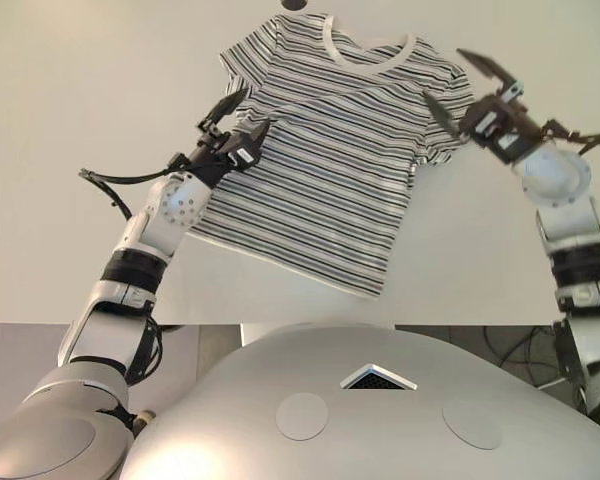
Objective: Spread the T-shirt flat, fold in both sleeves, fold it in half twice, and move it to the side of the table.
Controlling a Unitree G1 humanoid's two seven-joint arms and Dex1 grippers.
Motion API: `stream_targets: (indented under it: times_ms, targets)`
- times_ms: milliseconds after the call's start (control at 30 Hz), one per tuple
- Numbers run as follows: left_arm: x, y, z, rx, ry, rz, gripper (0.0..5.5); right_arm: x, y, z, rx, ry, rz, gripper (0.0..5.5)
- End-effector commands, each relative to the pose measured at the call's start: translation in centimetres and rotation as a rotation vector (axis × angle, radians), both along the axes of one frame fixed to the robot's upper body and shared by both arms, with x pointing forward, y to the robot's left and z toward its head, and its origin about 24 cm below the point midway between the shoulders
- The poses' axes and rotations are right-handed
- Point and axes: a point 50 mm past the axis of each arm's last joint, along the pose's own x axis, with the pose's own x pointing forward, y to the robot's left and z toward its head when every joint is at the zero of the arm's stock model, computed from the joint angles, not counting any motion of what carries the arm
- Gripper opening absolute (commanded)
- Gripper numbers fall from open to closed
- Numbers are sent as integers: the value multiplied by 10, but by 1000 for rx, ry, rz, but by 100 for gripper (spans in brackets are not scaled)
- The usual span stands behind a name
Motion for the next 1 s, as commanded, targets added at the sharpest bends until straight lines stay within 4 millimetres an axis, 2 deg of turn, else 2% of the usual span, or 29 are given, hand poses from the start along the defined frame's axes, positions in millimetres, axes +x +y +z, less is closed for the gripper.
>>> stream_targets:
  times_ms: [33,133,267,367,500,633,800,1000]
  targets:
    - [1,0,54,-271,-153,28,293,-63,27,-3,-3,360,372,315]
    - [-2,-4,57,-291,-156,24,293,-57,24,-5,-56,425,388,315]
    - [-4,1,76,-393,-246,61,293,-62,36,-5,-121,464,462,315]
    - [-2,7,87,-448,-289,98,293,-67,40,-17,-255,473,487,315]
    - [-2,10,87,-457,-291,117,293,-76,38,-29,-396,503,525,315]
    - [3,14,85,-474,-286,154,293,-85,25,-34,-508,564,555,315]
    - [10,27,97,-558,-311,200,293,-89,-2,-31,-565,626,472,315]
    - [19,26,85,-582,-222,229,293,-87,-20,-19,-588,621,405,315]
